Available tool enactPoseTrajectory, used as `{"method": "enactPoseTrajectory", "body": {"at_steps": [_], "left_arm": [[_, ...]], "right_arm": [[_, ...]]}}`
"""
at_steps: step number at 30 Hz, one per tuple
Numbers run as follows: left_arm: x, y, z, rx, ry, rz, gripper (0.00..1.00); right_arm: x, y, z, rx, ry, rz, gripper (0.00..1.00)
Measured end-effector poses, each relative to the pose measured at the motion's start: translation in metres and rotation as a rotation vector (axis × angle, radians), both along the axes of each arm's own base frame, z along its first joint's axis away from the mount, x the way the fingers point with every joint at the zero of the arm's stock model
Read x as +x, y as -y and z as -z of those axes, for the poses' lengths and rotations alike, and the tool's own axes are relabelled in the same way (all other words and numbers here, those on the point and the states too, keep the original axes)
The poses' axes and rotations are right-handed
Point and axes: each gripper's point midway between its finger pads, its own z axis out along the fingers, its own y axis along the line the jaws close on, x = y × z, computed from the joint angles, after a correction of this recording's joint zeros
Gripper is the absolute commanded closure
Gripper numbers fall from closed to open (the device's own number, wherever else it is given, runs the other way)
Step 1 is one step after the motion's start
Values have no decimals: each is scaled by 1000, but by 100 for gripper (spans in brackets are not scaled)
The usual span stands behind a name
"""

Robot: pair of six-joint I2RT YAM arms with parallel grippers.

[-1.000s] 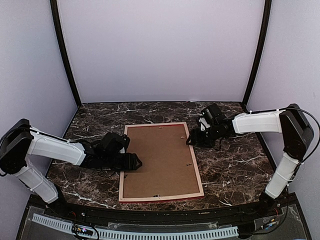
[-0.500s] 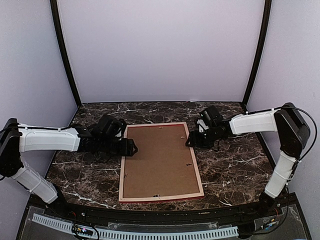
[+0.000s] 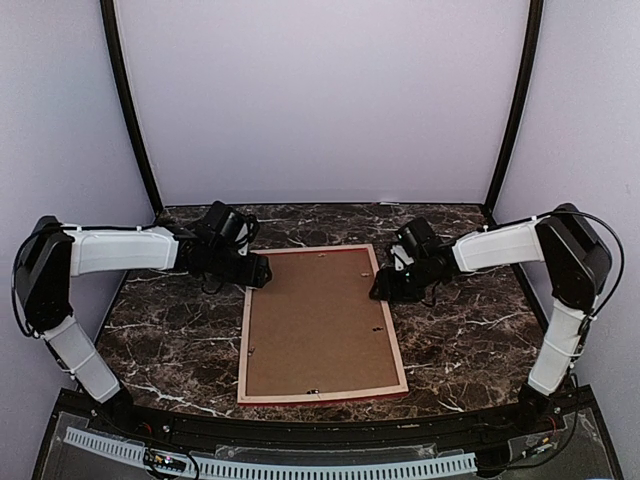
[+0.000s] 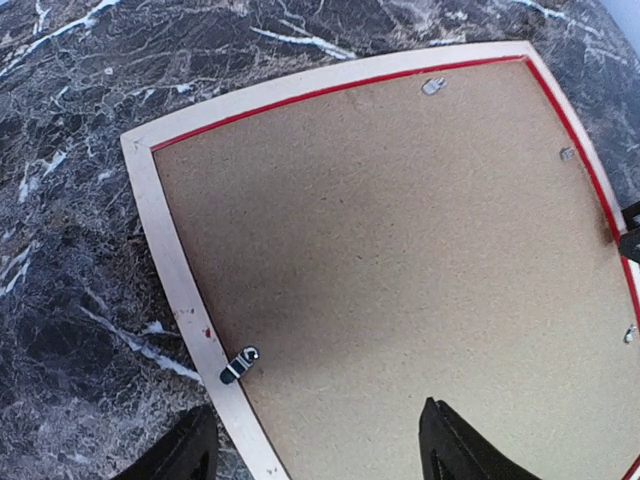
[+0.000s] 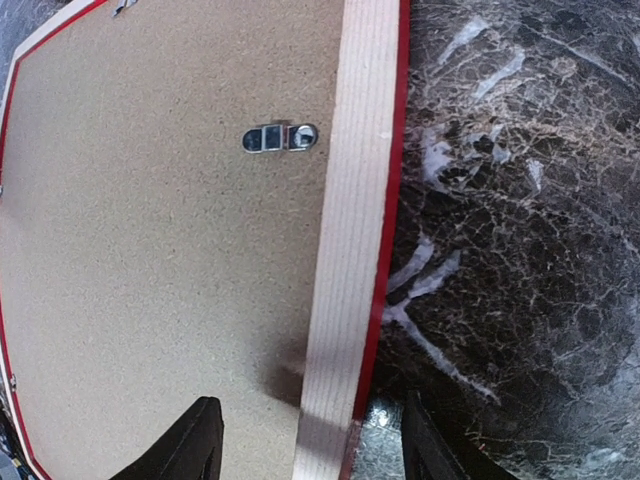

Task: Put the photo into the frame
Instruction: Press the fastener onto the backboard.

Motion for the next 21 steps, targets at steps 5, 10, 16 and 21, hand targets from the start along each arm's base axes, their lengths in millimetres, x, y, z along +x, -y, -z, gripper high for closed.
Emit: {"method": "enactPoseTrajectory", "body": {"at_steps": [5,10,16,21], "left_arm": [[14,6,25,66,-27,28,28],[24,9,41,111,-43,36,28],[30,7,58,161,-63,26,28],[31,5,59,170,-61,23,29]], "right_arm": [[1,-2,-1,8,4,-3,38],[0,-2,1,15,6,-5,39],[-2,-3,4,26,3,-8,39],[-2,-4,4,36,8,-11,39]]}}
